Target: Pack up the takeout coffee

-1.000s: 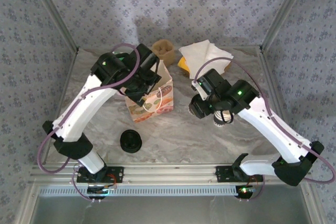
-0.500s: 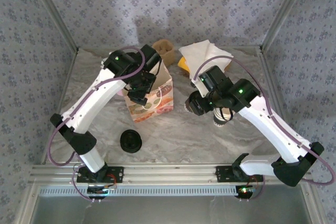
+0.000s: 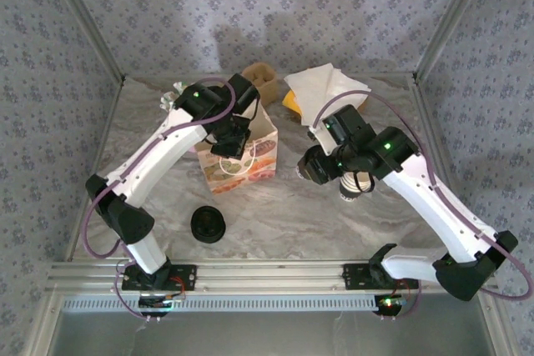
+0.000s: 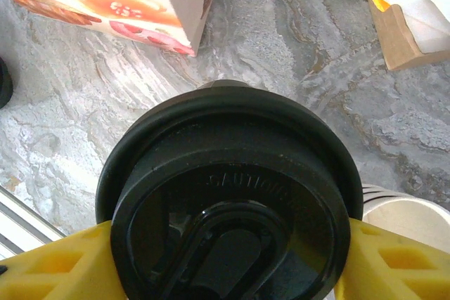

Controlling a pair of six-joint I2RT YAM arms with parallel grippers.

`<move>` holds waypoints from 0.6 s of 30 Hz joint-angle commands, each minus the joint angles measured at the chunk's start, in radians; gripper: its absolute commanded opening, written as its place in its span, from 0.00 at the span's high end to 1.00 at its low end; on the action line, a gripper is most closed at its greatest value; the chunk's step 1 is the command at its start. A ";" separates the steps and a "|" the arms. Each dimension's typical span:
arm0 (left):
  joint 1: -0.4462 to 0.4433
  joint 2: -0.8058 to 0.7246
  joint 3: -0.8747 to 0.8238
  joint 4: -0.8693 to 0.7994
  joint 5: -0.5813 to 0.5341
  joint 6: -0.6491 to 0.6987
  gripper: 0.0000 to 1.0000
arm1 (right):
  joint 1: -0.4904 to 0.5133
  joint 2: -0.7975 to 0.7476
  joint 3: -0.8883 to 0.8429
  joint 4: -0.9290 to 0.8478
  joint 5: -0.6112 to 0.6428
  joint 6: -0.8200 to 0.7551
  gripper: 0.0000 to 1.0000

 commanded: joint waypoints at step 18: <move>0.010 -0.041 -0.006 -0.068 0.285 0.520 0.96 | -0.076 0.025 0.184 -0.081 0.048 -0.042 0.34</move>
